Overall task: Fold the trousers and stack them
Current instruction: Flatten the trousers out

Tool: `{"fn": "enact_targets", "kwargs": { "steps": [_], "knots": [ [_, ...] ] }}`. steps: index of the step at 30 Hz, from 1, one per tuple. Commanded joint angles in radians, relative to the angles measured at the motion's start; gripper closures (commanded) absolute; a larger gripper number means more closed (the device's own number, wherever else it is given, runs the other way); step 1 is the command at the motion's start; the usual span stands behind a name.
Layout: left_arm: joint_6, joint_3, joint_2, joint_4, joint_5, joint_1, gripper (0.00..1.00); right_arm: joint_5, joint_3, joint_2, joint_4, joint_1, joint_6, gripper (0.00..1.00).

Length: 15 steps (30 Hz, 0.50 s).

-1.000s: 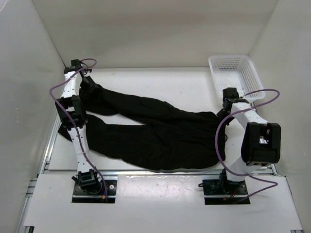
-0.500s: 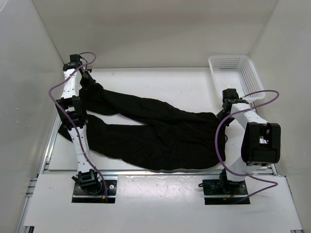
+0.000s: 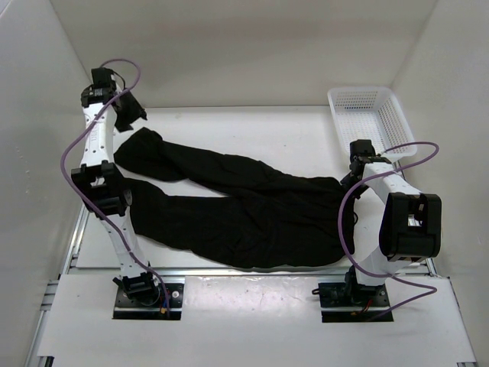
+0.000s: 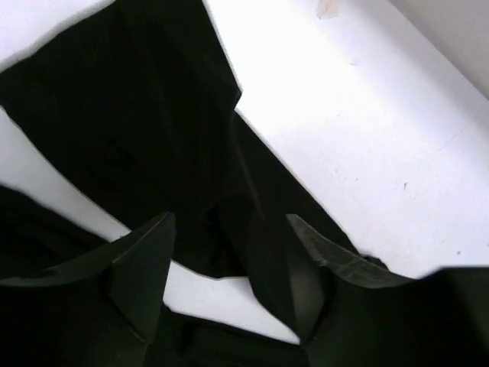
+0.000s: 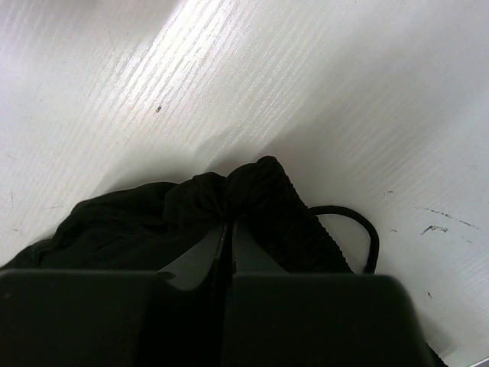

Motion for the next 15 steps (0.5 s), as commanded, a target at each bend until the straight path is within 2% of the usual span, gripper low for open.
{"fn": "enact_targets", "kwargs": {
  "steps": [1,2,3,10,12,15],
  "knots": [
    [0.002,-0.143,-0.026,0.021,-0.001,-0.006,0.28,0.02,-0.003,0.004,0.004,-0.005,-0.015,1.0],
    [0.002,-0.156,-0.026,0.021,0.008,-0.006,0.21,0.02,-0.003,0.004,0.004,-0.005,-0.015,1.0],
    [0.002,-0.156,-0.007,0.032,0.008,-0.006,0.2,0.02,-0.003,0.004,0.004,-0.005,-0.015,1.0],
    [0.011,-0.144,0.095,0.052,0.042,-0.015,0.2,0.011,-0.003,0.004,0.004,-0.005,-0.015,1.0],
    [0.011,-0.134,0.121,0.052,0.042,-0.015,0.21,0.011,-0.003,0.004,0.004,-0.005,-0.015,1.0],
    [0.011,-0.124,0.158,0.061,0.042,-0.015,0.3,0.011,-0.003,0.004,0.004,-0.005,-0.015,1.0]
  ]
}}
